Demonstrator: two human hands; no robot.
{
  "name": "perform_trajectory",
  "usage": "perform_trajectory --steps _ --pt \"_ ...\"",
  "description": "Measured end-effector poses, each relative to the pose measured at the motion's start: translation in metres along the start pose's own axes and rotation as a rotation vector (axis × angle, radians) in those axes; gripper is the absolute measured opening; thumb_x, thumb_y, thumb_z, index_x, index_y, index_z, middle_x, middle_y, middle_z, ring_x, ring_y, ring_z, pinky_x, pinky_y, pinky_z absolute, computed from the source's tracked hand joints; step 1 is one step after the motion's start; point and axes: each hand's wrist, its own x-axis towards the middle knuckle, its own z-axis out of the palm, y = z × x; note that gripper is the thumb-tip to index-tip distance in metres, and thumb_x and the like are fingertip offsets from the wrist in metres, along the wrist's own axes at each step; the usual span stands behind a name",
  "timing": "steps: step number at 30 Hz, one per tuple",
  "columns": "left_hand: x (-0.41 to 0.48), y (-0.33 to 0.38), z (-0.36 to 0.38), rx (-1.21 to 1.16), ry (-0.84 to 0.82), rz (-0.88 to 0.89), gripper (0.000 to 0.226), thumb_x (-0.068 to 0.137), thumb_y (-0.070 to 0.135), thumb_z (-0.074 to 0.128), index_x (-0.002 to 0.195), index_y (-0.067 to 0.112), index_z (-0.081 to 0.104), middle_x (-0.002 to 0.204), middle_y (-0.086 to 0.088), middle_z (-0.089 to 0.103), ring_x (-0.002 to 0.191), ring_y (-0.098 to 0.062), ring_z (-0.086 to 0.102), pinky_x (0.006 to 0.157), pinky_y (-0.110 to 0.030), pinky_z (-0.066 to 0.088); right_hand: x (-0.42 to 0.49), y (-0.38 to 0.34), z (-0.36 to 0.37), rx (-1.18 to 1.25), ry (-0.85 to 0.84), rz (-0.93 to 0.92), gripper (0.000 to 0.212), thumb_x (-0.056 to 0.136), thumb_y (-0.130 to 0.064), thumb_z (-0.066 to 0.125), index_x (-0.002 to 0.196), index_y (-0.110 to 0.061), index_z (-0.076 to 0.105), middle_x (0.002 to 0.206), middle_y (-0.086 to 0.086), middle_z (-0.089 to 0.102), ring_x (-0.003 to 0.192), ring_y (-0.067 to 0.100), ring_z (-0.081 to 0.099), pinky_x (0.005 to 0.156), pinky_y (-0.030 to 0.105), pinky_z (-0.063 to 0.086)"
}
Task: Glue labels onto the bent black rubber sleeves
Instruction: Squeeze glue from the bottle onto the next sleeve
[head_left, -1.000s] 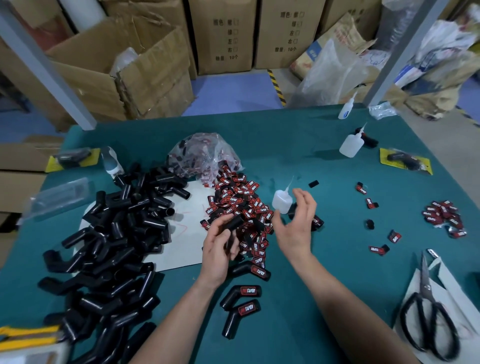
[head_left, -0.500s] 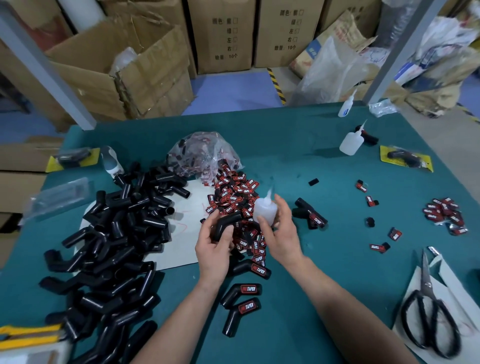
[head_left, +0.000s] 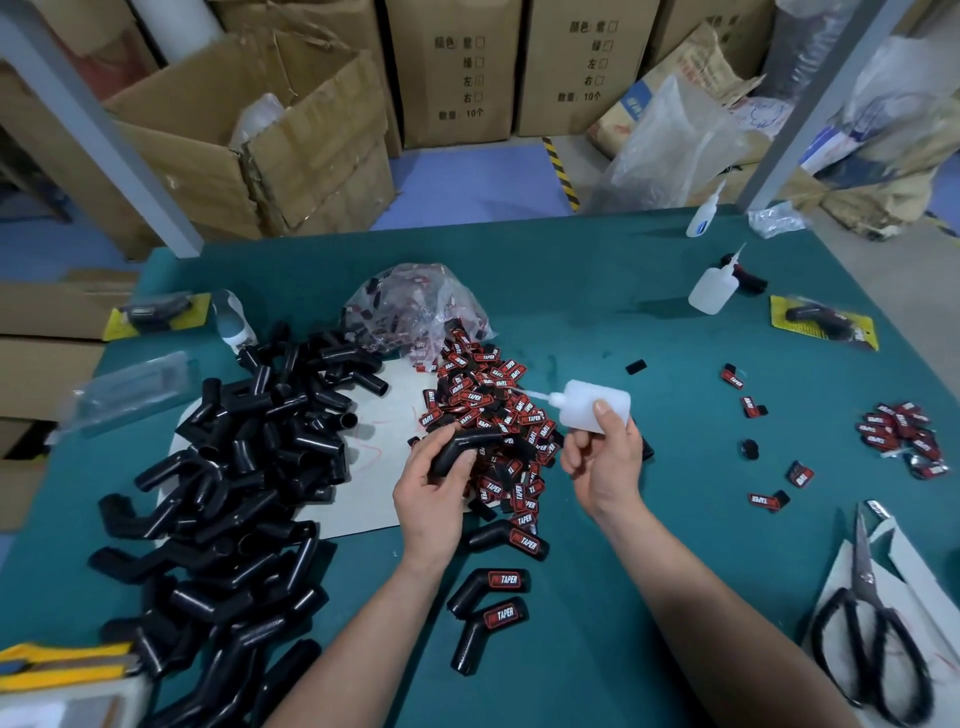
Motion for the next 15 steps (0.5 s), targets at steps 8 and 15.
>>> perform_trajectory --steps 8,15 --pt "0.000 0.000 0.001 0.017 -0.003 -0.035 0.047 0.088 0.011 0.082 0.111 0.052 0.075 0.121 0.006 0.074 0.119 -0.016 0.068 0.111 -0.042 0.049 -0.003 -0.011 0.007 -0.015 -0.007 -0.119 0.027 0.080 -0.036 0.069 0.060 -0.024 0.056 0.050 -0.005 0.041 0.035 0.010 0.035 0.040 0.018 0.030" --pt "-0.002 0.001 0.002 0.039 -0.015 -0.057 0.050 0.087 0.008 0.082 0.110 0.052 0.075 0.119 0.007 0.075 0.116 -0.017 0.069 0.109 -0.051 0.051 -0.005 -0.003 0.000 -0.224 0.102 -0.325 0.030 0.084 -0.043 0.065 0.079 -0.015 0.055 0.051 0.002 0.053 0.034 0.016 0.041 0.039 0.022 0.034"
